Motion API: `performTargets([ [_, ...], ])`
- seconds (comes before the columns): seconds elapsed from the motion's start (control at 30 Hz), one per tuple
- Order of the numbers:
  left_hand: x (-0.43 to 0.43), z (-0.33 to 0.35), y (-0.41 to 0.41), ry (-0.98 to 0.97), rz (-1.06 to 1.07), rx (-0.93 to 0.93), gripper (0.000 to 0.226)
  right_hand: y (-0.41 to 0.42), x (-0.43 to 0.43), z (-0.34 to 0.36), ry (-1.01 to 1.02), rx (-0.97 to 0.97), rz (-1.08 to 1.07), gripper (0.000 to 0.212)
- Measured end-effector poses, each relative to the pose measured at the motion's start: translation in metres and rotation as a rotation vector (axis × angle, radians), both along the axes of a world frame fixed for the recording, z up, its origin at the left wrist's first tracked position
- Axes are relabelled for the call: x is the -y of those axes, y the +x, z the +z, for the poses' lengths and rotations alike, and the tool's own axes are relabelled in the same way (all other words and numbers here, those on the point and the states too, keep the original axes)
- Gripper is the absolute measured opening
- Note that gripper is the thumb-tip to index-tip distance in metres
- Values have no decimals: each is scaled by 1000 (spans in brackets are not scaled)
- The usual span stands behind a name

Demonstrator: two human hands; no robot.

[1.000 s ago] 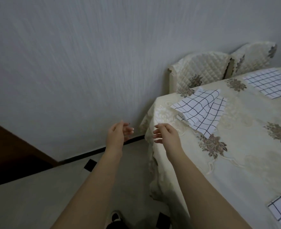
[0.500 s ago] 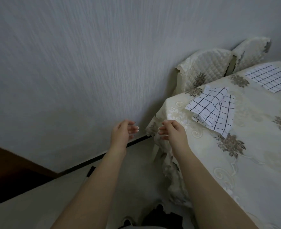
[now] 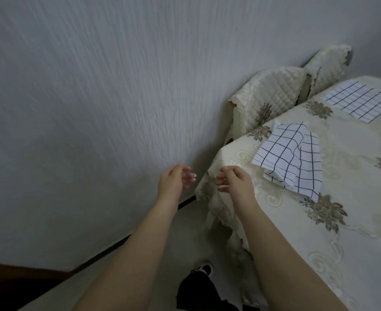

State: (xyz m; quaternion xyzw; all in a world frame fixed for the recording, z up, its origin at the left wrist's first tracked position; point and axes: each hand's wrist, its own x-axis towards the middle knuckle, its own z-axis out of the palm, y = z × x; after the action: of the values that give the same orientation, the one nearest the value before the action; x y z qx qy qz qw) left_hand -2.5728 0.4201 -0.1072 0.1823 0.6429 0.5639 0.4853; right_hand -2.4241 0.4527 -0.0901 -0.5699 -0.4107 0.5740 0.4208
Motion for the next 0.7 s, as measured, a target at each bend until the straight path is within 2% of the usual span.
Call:
performTargets([
  [0.17, -63, 9, 10, -8, -107, -18, 29, 14, -49, 1, -3, 4, -70, 19],
  [0.37, -141, 30, 59, 5, -284, -40, 32, 70, -97, 14, 1, 16, -252, 16],
  [0.7, -193, 33, 136, -1, -536, -3, 29, 156, -104, 5, -22, -12, -560, 14],
])
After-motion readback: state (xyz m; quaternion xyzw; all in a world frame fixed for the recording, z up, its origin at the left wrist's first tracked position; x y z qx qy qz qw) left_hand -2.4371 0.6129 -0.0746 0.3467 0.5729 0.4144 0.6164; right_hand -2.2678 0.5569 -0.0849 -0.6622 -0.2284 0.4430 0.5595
